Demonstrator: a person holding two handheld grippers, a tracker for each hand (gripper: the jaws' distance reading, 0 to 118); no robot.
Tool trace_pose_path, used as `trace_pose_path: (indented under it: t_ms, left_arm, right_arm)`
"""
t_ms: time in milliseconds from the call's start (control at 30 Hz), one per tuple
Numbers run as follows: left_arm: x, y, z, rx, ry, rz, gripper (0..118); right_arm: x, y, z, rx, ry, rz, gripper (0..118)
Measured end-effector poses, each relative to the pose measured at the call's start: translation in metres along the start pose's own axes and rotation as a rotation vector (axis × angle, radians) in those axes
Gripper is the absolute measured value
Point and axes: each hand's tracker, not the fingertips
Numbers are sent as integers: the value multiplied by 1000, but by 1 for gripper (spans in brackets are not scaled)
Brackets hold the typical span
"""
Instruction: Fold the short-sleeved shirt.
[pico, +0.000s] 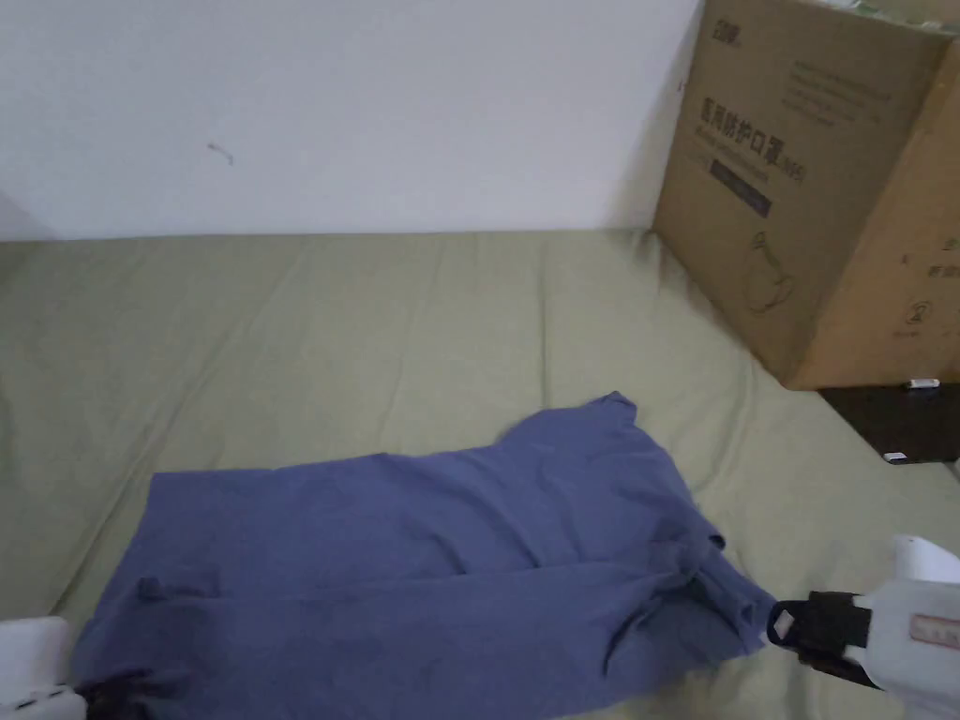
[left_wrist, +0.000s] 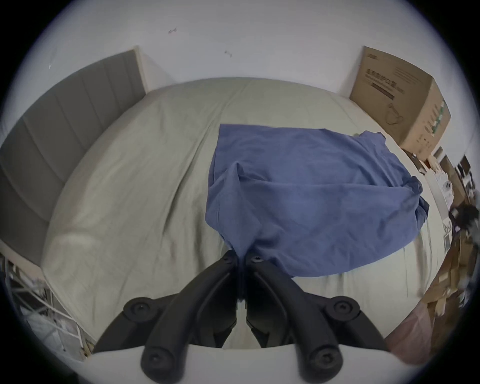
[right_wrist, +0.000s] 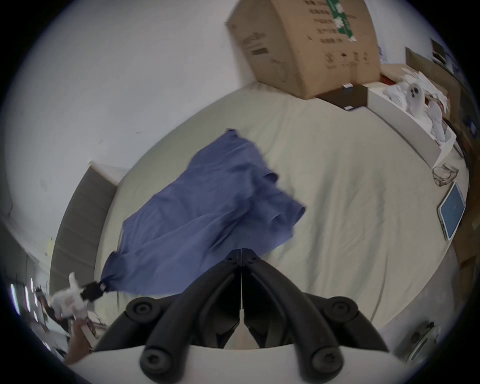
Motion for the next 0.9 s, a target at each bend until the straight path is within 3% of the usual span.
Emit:
trace_pose_path:
  t_ms: [33,67,100,133,233,300,367,467,500,533,567,600,633,900]
  left_arm:
    - [-1,2,1,-3,3,-10,3]
    - [-2,4,2,-5,12,-13,3]
    - [-5,5,1,-8,15,-13,3]
    - [-7,5,-2,-16,10,-12,3]
    - [-13,3,-9,-48,11,9,3]
    - [-16,-1,-13,-67,3,38,3]
    - [-17,-4,-17,-82,2,46,3]
    - [-15,-9,-24,-108,5,31,3]
    - [-15,-9,-26,-113,5,26,3]
    - [-15,-10,-26,-117,4,23,3]
    - [-15,-10,-26,-118,3,21,3]
    - [-14,-10,-25,-117,4,20,3]
    - [-15,-10,-25,-117,3,22,3]
    - [-29,-3,-15,-96,-11,40,3]
  right_arm:
    - [8,12,-13,-52,-5,-31,38]
    - [16,21,-25,-95,-22,-47,83]
    - [24,28,-40,-166,-29,-67,110]
    - [31,32,-52,-194,-47,-92,114]
    - [47,42,-78,-211,-97,-160,114]
    - [53,49,-94,-217,-115,-162,114]
    - [49,50,-104,-232,-144,-151,114]
    - [32,49,-116,-288,-103,-56,108]
    - [19,46,-116,-287,-96,-14,98]
    - [11,44,-117,-295,-94,32,73]
    - [4,42,-118,-290,-85,67,60]
    - [-3,39,-119,-298,-103,102,60]
    - [-10,36,-120,-291,-140,139,17]
    - [-5,35,-57,-205,-72,116,10]
